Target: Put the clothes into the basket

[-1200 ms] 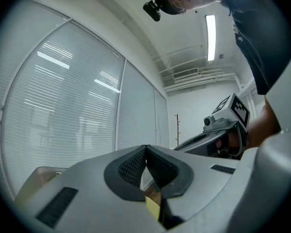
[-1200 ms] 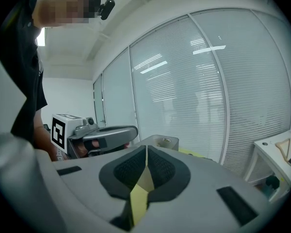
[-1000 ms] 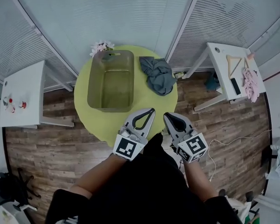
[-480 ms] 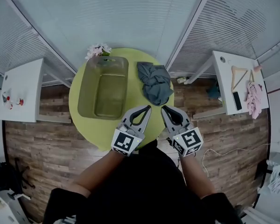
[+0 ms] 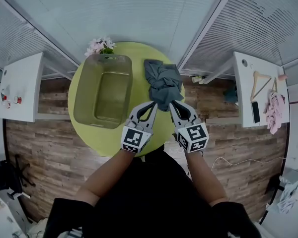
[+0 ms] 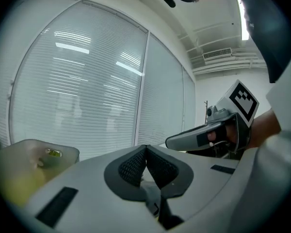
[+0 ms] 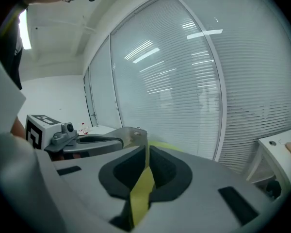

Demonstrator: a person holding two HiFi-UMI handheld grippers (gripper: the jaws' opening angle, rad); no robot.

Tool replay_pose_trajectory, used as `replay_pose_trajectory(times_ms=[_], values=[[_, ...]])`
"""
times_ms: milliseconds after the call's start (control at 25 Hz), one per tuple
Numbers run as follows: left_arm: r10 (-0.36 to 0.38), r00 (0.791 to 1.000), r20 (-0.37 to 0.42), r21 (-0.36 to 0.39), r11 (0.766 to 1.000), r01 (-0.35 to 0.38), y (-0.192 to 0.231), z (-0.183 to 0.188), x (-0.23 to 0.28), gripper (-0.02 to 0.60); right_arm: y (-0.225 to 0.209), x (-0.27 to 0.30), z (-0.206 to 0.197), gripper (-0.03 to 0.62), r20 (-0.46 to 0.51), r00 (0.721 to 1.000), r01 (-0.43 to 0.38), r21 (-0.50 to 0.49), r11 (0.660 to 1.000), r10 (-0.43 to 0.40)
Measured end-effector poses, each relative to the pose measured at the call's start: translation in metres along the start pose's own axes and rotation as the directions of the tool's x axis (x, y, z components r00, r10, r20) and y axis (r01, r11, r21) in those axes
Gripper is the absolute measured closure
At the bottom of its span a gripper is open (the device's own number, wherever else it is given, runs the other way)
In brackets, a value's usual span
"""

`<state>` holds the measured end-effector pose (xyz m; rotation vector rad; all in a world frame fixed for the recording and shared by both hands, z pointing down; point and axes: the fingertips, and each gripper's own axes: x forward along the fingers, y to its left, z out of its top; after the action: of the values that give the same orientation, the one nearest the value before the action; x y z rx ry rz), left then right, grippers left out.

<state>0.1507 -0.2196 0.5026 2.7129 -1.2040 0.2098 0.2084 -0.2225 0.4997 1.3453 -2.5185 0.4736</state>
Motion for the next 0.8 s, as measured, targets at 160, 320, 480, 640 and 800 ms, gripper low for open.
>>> replay_pose_trajectory(times_ms=[160, 320, 480, 640, 800], values=[[0.042, 0.999, -0.028, -0.009, 0.999, -0.042, 0.013, -0.021, 0.023, 0.572, -0.022, 0.029, -0.016, 0.566, -0.055, 0.998, 0.011, 0.007, 1.000, -0.011], [0.090, 0.994, -0.055, -0.031, 0.995, -0.091, 0.030, -0.041, 0.041, 0.572, -0.044, 0.064, -0.035, 0.552, -0.123, 0.992, 0.034, 0.026, 0.999, -0.030], [0.125, 0.989, -0.078, -0.054, 0.990, -0.129, 0.044, -0.062, 0.055, 0.572, -0.058, 0.096, -0.063, 0.491, -0.216, 0.976, 0.032, 0.085, 0.996, -0.013], [0.161, 0.982, -0.099, -0.081, 0.982, -0.169, 0.062, -0.081, 0.065, 0.572, -0.070, 0.129, -0.093, 0.460, -0.305, 0.952, 0.058, 0.096, 0.994, -0.026], [0.179, 0.977, -0.120, -0.091, 0.978, -0.190, 0.073, -0.100, 0.073, 0.572, -0.076, 0.160, -0.119, 0.406, -0.388, 0.921, 0.069, 0.110, 0.992, -0.021]])
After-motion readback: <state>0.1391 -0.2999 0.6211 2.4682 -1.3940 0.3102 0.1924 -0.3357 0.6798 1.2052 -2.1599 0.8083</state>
